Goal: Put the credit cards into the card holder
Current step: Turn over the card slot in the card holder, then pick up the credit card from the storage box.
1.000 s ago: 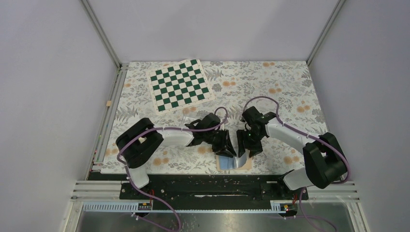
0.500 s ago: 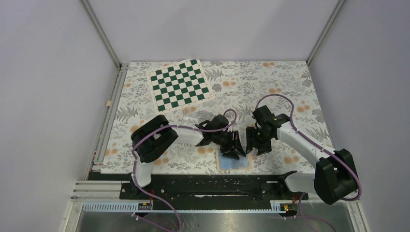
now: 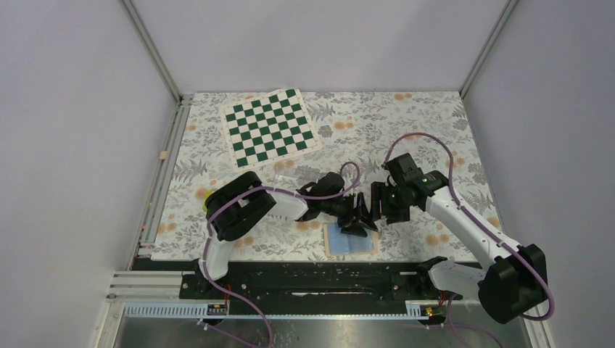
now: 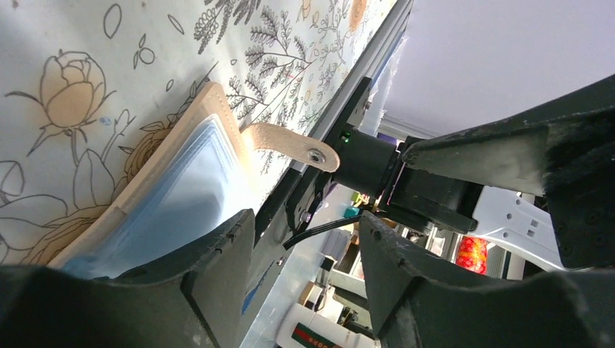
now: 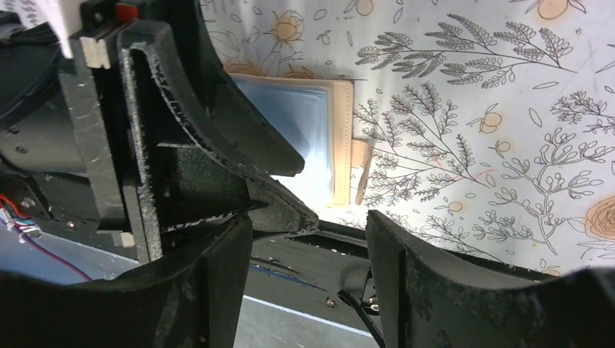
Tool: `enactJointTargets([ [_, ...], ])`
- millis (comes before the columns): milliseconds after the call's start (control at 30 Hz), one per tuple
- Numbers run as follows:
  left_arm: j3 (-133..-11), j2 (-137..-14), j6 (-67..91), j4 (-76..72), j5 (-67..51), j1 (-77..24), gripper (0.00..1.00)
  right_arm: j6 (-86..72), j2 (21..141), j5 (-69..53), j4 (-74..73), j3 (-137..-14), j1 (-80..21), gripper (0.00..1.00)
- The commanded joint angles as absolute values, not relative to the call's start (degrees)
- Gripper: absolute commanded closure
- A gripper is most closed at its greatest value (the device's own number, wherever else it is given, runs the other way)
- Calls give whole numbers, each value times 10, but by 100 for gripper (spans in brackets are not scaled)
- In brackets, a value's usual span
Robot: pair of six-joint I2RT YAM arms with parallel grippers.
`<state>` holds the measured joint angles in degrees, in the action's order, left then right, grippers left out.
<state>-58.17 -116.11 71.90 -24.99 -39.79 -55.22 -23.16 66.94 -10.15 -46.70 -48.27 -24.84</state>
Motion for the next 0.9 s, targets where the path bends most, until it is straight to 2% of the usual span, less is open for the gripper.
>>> enactJointTargets([
  [0, -605, -1101, 668, -261, -374, -548, 43, -221, 651, -130, -469, -508, -247, 34],
  [167, -636, -1022, 547, -32, -255, -535, 35, -221, 650, -148, -467, -519, -247, 35],
  [333, -677, -959, 469, 182, -108, -518, 33, -222, 664, -173, -457, -529, -247, 37],
  [433, -688, -931, 440, 239, -73, -490, 33, -226, 684, -195, -444, -533, -248, 40],
  [667, -669, -900, 396, 249, -157, -363, 33, -244, 788, -231, -414, -586, -256, 45],
  [867, -700, -962, 371, 247, -273, -280, 41, -286, 906, -279, -379, -673, -261, 48],
])
